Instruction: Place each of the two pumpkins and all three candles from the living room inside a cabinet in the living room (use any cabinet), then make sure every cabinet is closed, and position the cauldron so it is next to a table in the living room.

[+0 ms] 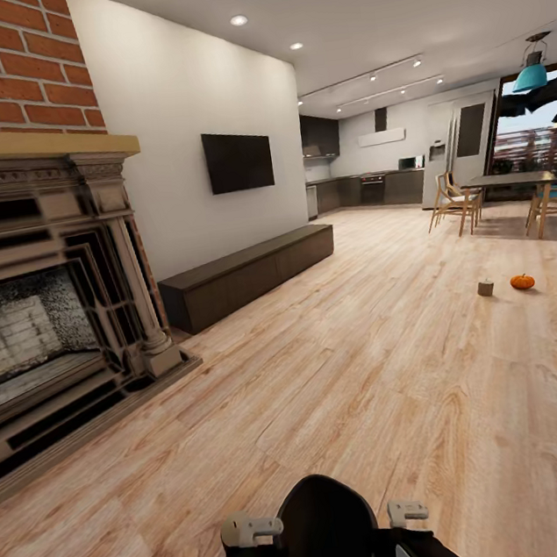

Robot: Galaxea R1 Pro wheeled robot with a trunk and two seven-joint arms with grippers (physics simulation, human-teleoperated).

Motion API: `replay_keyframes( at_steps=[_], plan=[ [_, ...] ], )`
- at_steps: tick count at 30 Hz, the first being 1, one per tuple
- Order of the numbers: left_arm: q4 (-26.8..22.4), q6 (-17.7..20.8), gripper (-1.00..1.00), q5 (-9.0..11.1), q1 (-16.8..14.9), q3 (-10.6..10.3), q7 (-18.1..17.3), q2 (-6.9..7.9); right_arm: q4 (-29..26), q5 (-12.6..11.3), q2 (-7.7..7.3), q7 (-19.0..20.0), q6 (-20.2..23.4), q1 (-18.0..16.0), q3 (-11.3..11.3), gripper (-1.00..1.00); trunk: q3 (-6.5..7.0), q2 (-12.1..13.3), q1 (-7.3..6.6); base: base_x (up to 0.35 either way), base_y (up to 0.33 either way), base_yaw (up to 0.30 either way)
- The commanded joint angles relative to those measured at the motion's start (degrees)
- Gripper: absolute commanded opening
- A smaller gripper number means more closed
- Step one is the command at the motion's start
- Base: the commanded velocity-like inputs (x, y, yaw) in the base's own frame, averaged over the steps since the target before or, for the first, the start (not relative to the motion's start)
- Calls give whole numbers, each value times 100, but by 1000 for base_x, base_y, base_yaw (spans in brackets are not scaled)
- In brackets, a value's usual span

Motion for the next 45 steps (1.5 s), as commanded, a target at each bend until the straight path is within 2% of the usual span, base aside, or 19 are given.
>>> replay_keyframes(
  at_steps=[1,8,13,15,20,24,29,40,45],
  plan=[
    [-14,34,100,26,-3,-10,-3,1,-12,-61,1,-33,26,-1,7,100,-6,-3,-1,0,0,0],
    [-83,56,100,31,-47,-17,2,-9,-18,-59,7,-47,80,-10,7,100,-6,-3,-1,0,0,0],
    [-117,108,100,31,-276,-19,10,-8,-30,-59,10,-68,154,-64,12,100,-6,-3,-1,0,0,0],
    [-118,116,100,37,-328,-15,13,-24,-33,-61,10,-76,189,-94,19,100,-42,-83,43,0,0,0],
    [-105,122,100,60,-360,-8,15,-46,-15,-67,15,-87,219,-262,24,100,-153,-89,56,0,0,0],
    [-56,115,100,72,-358,3,16,-33,-9,-71,58,-89,222,-278,22,100,-241,-95,66,0,0,0],
    [-34,103,100,75,-357,37,16,-19,127,-68,176,-89,217,-282,24,100,-241,-95,66,0,0,0],
    [3,91,100,75,-353,57,16,-3,181,-68,194,-89,214,-283,24,100,-485,-110,94,0,0,0],
    [3,82,100,75,-351,60,16,-2,182,-68,194,-89,208,-283,24,100,-485,-110,94,0,0,0]
  ],
)
